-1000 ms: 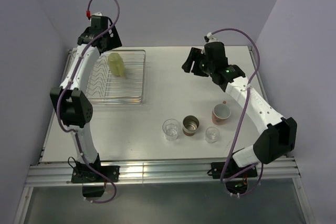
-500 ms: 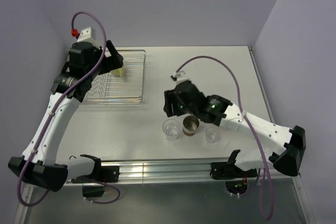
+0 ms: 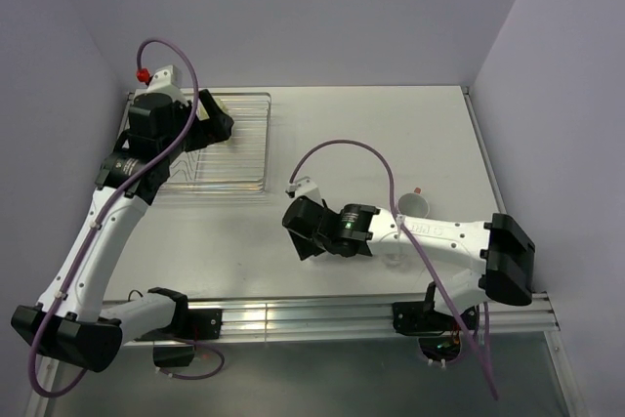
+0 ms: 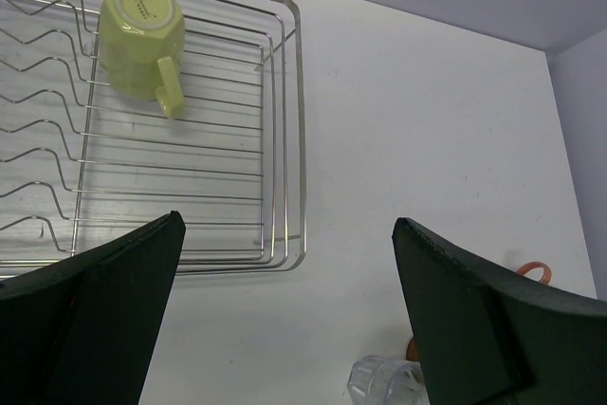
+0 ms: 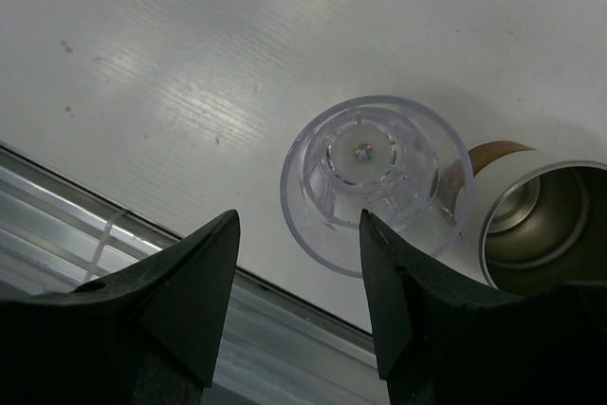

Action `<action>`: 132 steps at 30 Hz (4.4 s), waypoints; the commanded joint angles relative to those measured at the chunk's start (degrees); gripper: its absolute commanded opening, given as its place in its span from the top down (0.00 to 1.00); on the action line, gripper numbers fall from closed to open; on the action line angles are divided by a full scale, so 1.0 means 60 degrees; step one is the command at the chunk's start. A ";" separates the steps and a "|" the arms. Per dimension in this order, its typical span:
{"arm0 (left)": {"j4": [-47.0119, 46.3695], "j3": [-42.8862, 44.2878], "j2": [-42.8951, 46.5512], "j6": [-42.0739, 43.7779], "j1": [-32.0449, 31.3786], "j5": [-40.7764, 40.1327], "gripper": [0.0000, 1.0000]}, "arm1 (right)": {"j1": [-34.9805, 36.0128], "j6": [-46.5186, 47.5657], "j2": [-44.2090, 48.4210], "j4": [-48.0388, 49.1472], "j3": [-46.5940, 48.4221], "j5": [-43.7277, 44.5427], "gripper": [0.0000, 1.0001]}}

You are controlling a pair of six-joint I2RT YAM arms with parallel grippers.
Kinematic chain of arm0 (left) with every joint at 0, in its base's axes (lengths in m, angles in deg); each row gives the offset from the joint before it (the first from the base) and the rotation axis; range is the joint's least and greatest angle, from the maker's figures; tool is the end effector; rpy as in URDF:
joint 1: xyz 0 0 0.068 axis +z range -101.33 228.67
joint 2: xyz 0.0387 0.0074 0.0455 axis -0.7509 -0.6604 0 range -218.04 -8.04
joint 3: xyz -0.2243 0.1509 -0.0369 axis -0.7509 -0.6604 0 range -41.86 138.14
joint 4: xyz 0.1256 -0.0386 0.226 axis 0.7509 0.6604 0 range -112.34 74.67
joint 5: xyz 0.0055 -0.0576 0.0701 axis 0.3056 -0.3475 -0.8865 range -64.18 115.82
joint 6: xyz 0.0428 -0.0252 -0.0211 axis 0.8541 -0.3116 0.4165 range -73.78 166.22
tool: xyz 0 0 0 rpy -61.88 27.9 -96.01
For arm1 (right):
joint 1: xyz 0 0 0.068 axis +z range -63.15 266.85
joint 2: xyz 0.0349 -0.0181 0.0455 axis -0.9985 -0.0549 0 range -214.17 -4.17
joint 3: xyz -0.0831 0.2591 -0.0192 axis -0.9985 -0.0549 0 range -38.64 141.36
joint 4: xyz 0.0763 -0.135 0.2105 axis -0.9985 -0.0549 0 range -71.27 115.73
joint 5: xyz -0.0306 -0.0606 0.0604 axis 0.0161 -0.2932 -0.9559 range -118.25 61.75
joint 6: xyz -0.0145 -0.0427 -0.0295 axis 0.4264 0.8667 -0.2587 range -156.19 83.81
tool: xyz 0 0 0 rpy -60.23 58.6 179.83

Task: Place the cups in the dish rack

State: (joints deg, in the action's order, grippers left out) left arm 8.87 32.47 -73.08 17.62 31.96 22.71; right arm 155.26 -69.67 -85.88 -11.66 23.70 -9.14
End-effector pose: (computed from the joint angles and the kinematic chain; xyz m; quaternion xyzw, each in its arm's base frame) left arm 0.2326 -0.0677 0.4106 -0.1009 0.8223 -0.1948 0.5250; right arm 0.1182 0.2671 0.2600 -0.2383 0.9156 0.1188 0.3012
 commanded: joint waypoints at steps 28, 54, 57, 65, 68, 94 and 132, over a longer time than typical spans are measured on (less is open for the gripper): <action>-0.0600 0.0034 0.0190 -0.0038 -0.0013 0.0400 0.01 | -0.0311 0.0759 -0.0504 -0.0346 0.1397 -0.0298 1.00; -0.9724 -0.1899 -0.1963 -0.4548 0.1247 0.9146 0.01 | -0.7240 -0.4351 -0.0912 0.9114 0.3041 -1.1578 1.00; -1.0530 -0.2046 -0.2110 -0.5003 0.1101 0.9410 0.01 | -0.7255 -0.4908 -0.1234 0.9789 0.3085 -1.1711 1.00; -1.0020 -0.2045 -0.2286 -0.4507 0.0705 0.9265 0.01 | -0.7313 -0.6519 -0.1689 1.1839 0.2895 -1.1945 1.00; -0.9522 -0.1943 -0.2271 -0.4171 0.0617 0.9133 0.01 | -0.7328 -0.6928 -0.1791 1.2395 0.2837 -1.2033 1.00; -0.9860 -0.1622 -0.2271 -0.4609 0.0309 0.9044 1.00 | -0.7343 -0.8178 -0.2129 1.4275 0.2221 -1.2224 0.93; 0.2988 0.9232 -0.8846 0.2071 0.0529 -0.0212 1.00 | -0.8573 0.0085 0.0479 0.3331 0.2295 -0.6482 0.44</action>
State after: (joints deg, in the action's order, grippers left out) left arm 24.36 82.52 -126.08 26.73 36.00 25.68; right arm 103.74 -72.18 -84.96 9.68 35.64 -50.07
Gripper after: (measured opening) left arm 0.733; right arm 0.565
